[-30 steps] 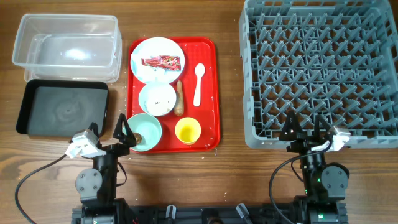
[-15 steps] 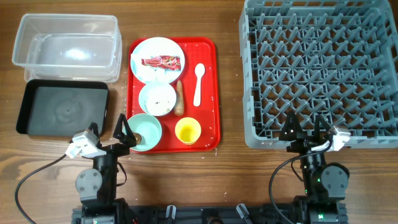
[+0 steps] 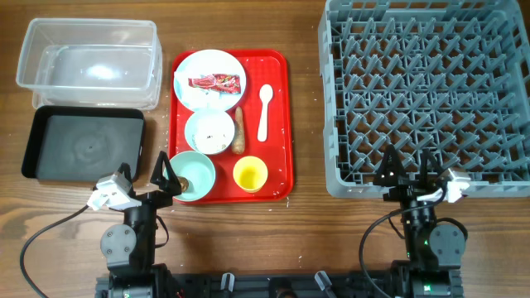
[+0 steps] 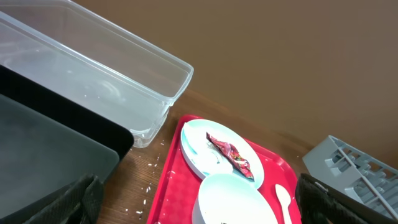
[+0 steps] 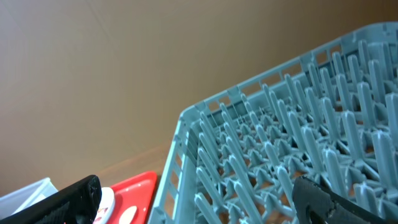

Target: Sort waste into correct bins and load items into the dishwasher rack

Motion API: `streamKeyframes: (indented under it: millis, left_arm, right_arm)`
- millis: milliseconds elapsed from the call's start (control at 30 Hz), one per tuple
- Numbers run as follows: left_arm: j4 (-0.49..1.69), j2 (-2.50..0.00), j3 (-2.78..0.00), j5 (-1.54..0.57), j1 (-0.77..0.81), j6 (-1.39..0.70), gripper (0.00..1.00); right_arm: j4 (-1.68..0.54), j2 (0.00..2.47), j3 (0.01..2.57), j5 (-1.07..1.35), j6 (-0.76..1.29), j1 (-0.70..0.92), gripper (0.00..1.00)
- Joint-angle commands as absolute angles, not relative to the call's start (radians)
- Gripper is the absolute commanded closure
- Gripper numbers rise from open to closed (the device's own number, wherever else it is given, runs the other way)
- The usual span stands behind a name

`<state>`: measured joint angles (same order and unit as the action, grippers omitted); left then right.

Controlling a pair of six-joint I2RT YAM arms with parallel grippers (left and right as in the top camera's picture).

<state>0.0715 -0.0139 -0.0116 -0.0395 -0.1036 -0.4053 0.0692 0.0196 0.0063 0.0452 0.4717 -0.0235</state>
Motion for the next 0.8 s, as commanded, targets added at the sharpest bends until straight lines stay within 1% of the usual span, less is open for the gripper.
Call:
streamKeyframes:
  millis: [0, 167, 300, 367, 500, 667, 767]
  left_arm:
    - [0.074, -0.006, -0.006, -0.036, -0.099, -0.397, 0.00]
    - [0.058, -0.006, -0.006, -0.038, -0.099, -0.401, 0.00]
    - [-0.043, -0.006, -0.009, -0.098, -0.099, -0.400, 0.00]
    - [-0.045, -0.006, -0.026, -0.123, -0.099, -0.400, 0.00]
    - [-0.028, -0.008, -0.070, -0.145, -0.099, -0.400, 0.00]
    - [0.054, -0.070, -0.181, -0.145, -0.099, -0.395, 0.00]
    - [0.113, -0.176, -0.280, -0.155, -0.099, -0.325, 0.00]
  right_arm:
    - [0.104, 0.018, 0.006, 0.082, 0.476, -0.027, 0.00]
    - [0.147, 0.018, 0.006, 0.118, 0.464, -0.027, 0.00]
    - [0.157, 0.019, 0.049, 0.170, 0.356, -0.028, 0.00]
    - [0.157, 0.035, 0.087, 0.176, 0.313, -0.027, 0.00]
    - [0.157, 0.088, 0.133, 0.185, 0.314, -0.028, 0.00]
    - [0.141, 0.284, 0.268, 0.185, 0.257, -0.028, 0.00]
    - [0.114, 0.432, 0.382, 0.185, 0.254, -0.027, 0.00]
